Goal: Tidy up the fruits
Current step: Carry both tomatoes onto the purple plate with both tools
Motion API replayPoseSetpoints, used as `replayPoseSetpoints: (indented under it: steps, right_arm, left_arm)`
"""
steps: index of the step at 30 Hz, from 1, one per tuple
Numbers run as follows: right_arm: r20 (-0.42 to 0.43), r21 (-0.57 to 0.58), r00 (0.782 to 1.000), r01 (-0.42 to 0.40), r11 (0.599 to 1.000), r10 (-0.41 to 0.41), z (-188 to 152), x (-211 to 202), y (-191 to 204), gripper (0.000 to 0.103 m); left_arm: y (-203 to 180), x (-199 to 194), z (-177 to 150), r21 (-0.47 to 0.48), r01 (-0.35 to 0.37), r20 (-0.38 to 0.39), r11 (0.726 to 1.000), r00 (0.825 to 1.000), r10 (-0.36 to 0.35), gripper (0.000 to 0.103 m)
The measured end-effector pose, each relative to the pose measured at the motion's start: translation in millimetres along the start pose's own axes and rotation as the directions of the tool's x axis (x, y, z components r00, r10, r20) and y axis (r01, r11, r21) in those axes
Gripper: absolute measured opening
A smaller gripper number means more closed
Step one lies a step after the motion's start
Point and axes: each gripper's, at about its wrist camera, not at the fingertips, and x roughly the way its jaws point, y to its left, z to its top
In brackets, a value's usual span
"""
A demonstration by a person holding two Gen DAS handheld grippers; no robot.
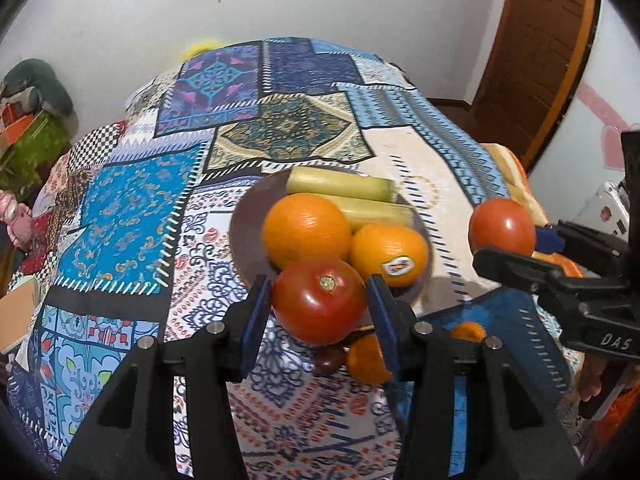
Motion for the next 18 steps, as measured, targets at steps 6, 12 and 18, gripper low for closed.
replayPoseSetpoints:
  steps: [6,12,18]
  right_arm:
    - [-0.010,-0.014,1.000,-0.001,1.000,0.001,13.8,19.7,7.6,0.048]
    - [-0.011,-0.026,1.000,0.007,1.000,-0.008,26.7,30.7,9.7,0.048]
    - [-0.007,-0.036,1.000,0.016,0.999,-0.017,39.0,40.5,11.9,0.048]
  left_arm:
    - [16.3,13.3,-1.8,-0.040,0.005,-0.013,0.999,1.000,-0.005,0.049]
    - [40.5,11.9,7.5,-0.078,-0.012,0.011,0.997,1.000,0.013,0.049]
    - [59.1,13.2,29.0,-0.089,-0.030,0.046,0.996,0.998,0.035,0.049]
